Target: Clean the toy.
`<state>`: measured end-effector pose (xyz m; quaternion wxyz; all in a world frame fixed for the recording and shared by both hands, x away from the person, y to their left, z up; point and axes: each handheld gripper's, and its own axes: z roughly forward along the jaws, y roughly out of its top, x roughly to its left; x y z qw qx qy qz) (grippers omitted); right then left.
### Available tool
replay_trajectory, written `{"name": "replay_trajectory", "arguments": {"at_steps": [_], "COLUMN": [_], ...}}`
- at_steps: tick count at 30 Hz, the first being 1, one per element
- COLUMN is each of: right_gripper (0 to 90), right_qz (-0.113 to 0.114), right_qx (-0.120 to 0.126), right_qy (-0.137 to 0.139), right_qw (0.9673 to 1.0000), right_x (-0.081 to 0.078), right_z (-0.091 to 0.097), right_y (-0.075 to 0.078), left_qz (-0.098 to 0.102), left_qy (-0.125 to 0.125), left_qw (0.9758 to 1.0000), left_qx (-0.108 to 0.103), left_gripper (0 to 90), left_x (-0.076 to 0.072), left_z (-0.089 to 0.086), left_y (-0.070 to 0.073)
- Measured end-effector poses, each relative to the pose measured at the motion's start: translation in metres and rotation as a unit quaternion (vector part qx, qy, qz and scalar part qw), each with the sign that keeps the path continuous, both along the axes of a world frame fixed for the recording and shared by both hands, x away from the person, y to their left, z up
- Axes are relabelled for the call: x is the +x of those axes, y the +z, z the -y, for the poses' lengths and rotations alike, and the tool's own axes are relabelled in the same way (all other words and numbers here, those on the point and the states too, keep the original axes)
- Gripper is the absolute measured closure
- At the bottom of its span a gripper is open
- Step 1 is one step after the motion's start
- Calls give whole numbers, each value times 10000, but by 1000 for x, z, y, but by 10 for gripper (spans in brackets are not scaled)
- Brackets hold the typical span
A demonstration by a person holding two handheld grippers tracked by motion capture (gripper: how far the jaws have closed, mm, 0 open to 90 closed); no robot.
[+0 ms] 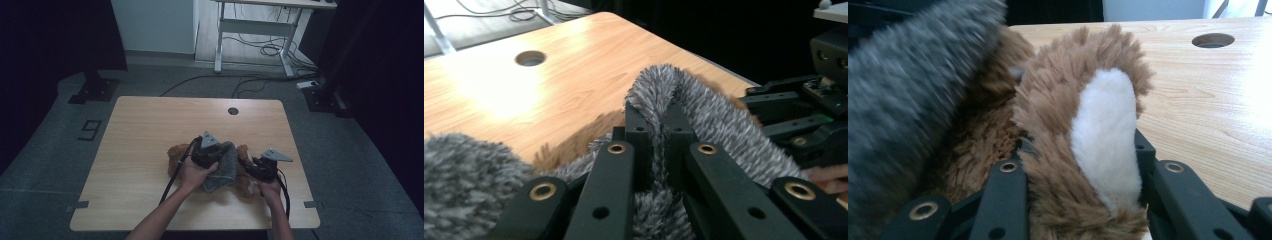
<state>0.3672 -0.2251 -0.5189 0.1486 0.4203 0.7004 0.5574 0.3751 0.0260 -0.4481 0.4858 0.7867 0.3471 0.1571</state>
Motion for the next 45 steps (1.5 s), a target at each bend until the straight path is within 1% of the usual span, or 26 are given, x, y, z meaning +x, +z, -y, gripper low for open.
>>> {"name": "replay_trajectory", "arguments": {"at_steps": [2,4,6,7,8,9,12,15,17,19,23,24,26,30,34,37,39,41,43,45], "right_gripper": [645,645,645,644,644,644,644,643,643,642,642,642,642,642,642,641,640,640,640,639], "right_qz": [7,4,4,4,4,4,23,16,22,27,21,23,31,20,16,29,22,6,11,11], "right_qx": [-2,-3,-12,-8,-2,15,-9,-5,-8,-13,-8,-10,-22,-11,-11,-10,0,10,13,15], "right_qy": [-2,-13,-18,-19,-17,-5,20,7,0,-5,-21,-25,-27,-40,-48,-59,-56,-51,-52,-54], "right_qw": [10000,10000,10000,10000,10000,10000,10000,10000,10000,10000,10000,10000,10000,10000,10000,10000,10000,10000,10000,10000], "right_x": [0,0,0,0,0,0,0,0,0,0,0,0,0,1,1,1,1,1,1,2], "right_z": [0,0,0,0,0,0,-1,-1,-1,-1,0,0,1,1,1,2,2,3,3,3], "right_y": [0,0,0,-1,-1,-1,-1,-1,0,0,0,-1,-1,-1,-1,-1,-1,-1,-1,-1], "left_qz": [-38,-128,-245,-301,-378,-432,-397,-362,-360,-314,-347,-365,-342,-188,-19,157,283,402,495,554], "left_qy": [160,378,582,636,682,725,856,1007,1076,1160,1296,1312,1299,1273,1236,1189,1171,1173,1160,1139], "left_qw": [9999,9992,9979,9974,9969,9964,9954,9941,9934,9927,9909,9905,9907,9912,9917,9919,9914,9903,9895,9885], "left_qx": [-6,52,155,160,84,-52,-190,-188,-174,-129,-143,-193,-239,-303,-361,-417,-515,-621,-700,-824], "left_gripper": [843,842,842,842,844,844,843,842,843,844,845,846,847,848,848,848,848,848,848,848], "left_x": [2,6,11,13,14,14,13,12,12,10,8,8,6,4,6,6,4,1,-3,-8], "left_z": [-17,-36,-55,-65,-75,-86,-104,-119,-127,-134,-149,-153,-159,-163,-158,-153,-154,-158,-164,-172], "left_y": [0,-1,-7,-11,-15,-17,-15,-14,-15,-17,-21,-21,-20,-7,9,24,35,46,55,61]}}
